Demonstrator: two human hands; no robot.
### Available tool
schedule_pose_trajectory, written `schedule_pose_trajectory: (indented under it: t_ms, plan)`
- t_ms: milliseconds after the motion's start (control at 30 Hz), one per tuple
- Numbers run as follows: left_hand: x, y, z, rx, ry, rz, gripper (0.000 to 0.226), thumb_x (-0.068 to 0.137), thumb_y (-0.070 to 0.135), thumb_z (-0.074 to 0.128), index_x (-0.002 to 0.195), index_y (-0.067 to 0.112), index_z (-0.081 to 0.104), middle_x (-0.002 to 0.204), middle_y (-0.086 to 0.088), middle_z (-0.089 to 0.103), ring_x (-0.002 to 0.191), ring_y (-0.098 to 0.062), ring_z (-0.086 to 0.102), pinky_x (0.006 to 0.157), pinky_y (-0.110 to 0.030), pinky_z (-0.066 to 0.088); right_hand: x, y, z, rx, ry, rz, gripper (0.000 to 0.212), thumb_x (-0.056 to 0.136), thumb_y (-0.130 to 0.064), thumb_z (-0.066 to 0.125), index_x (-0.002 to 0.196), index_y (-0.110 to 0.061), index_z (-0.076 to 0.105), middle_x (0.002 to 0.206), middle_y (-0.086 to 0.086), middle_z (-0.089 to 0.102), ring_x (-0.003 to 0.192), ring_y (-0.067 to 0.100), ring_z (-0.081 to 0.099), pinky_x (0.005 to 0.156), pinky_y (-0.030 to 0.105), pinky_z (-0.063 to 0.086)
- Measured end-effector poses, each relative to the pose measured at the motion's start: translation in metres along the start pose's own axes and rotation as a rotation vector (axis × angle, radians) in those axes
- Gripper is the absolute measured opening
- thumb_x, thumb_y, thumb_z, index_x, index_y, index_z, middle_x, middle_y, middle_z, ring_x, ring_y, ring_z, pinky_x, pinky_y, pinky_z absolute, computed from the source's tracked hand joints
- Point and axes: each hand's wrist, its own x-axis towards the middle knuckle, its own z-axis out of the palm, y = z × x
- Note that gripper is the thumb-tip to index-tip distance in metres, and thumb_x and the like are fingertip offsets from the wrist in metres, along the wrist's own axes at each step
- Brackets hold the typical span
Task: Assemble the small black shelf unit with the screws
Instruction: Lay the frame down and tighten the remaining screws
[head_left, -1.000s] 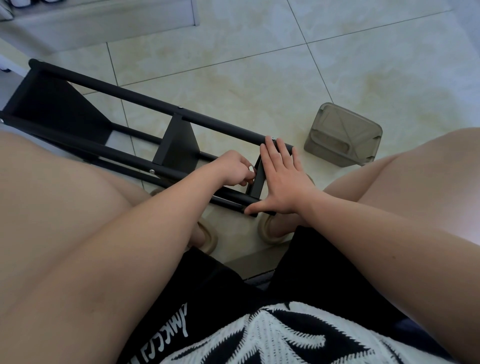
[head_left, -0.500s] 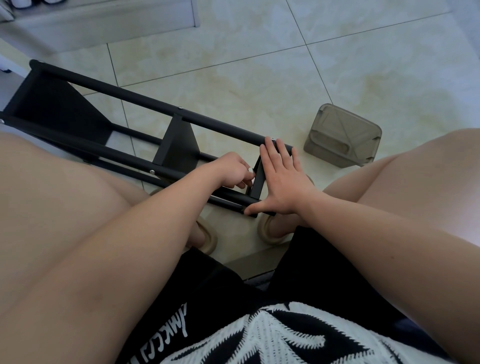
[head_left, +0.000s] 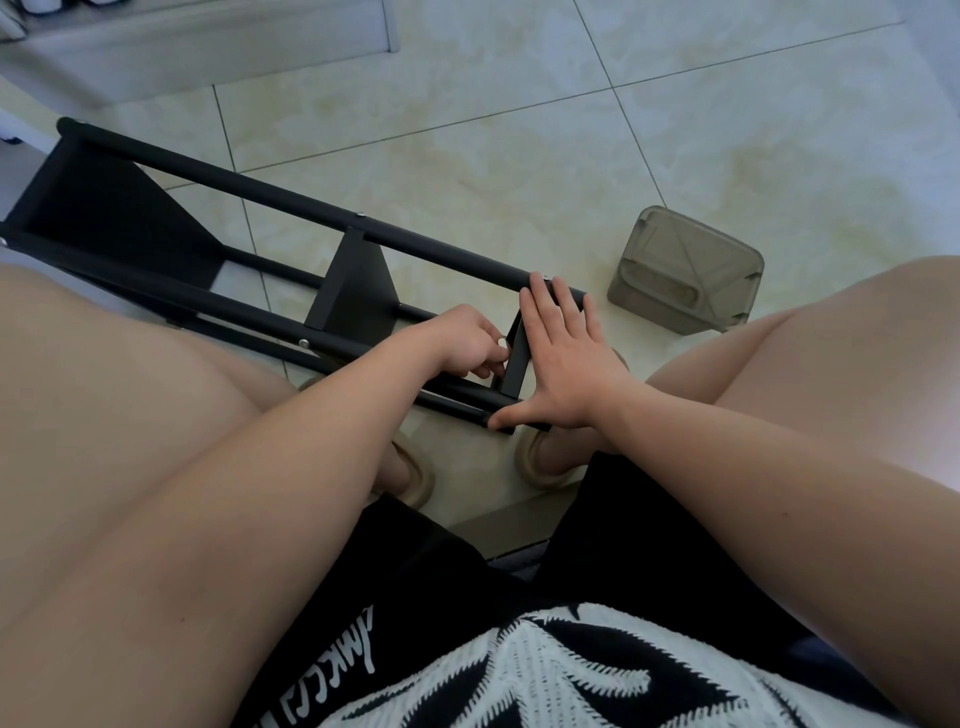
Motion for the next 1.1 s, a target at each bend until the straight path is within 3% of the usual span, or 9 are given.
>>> schedule_pose_trajectory:
  t_ms: [400,567,700,933,1100]
  plan:
    - [-0.0038,0.0055,-0.0017,-0.097,-0.020,-0.077,0.016,0.101,0.020,0.055,0.088,0.016,0.063,0.078,0.007,0.072,0.074,-0.008,0.065,0.075,-0.028,0.046,-0.0017,-0.0009,-0.0007,0.011,0.006,-0.004,0.156,0.052,-0.103,0.046,0.159,-0.006,-0.016,0.166,0.010,-0.026,0.152,0.030,-0.026,0.124,0.054,-0.010]
    - [-0.0036,0.0074,-0.0019,-0.114,-0.032,-0.110,0.017,0.104,0.021,0.052,0.091,0.016,0.062,0.080,0.005,0.072,0.074,-0.010,0.064,0.071,-0.027,0.046,-0.0025,-0.0012,-0.0022,0.007,0.003,-0.006,0.156,0.051,-0.103,0.043,0.159,-0.006,-0.016,0.166,0.010,-0.026,0.153,0.031,-0.025,0.124,0.054,-0.009]
    - [-0.0028,0.0063,-0.0018,-0.120,-0.047,-0.136,0.019,0.104,0.022,0.050,0.089,0.018,0.059,0.078,0.006,0.071,0.073,-0.009,0.062,0.068,-0.027,0.045,-0.0033,-0.0020,-0.0010,0.005,0.002,-0.006,0.156,0.053,-0.103,0.044,0.158,-0.007,-0.017,0.166,0.009,-0.027,0.152,0.030,-0.026,0.124,0.054,-0.009]
    - [-0.0015,0.0062,-0.0024,0.006,-0.037,-0.104,0.016,0.104,0.020,0.047,0.104,0.014,0.062,0.070,0.014,0.072,0.082,-0.007,0.059,0.067,-0.026,0.043,-0.0006,0.0004,-0.0012,0.013,-0.005,-0.009,0.156,0.050,-0.104,0.038,0.158,-0.008,-0.018,0.166,0.009,-0.027,0.152,0.030,-0.027,0.124,0.054,-0.010]
    - [-0.0021,0.0042,-0.0046,0.073,-0.039,-0.064,0.020,0.101,0.013,0.047,0.091,0.012,0.064,0.061,0.017,0.071,0.087,-0.017,0.053,0.069,-0.027,0.042,-0.0003,0.0018,-0.0003,0.013,0.001,-0.006,0.157,0.048,-0.105,0.037,0.158,-0.008,-0.018,0.166,0.009,-0.027,0.152,0.029,-0.027,0.124,0.054,-0.010]
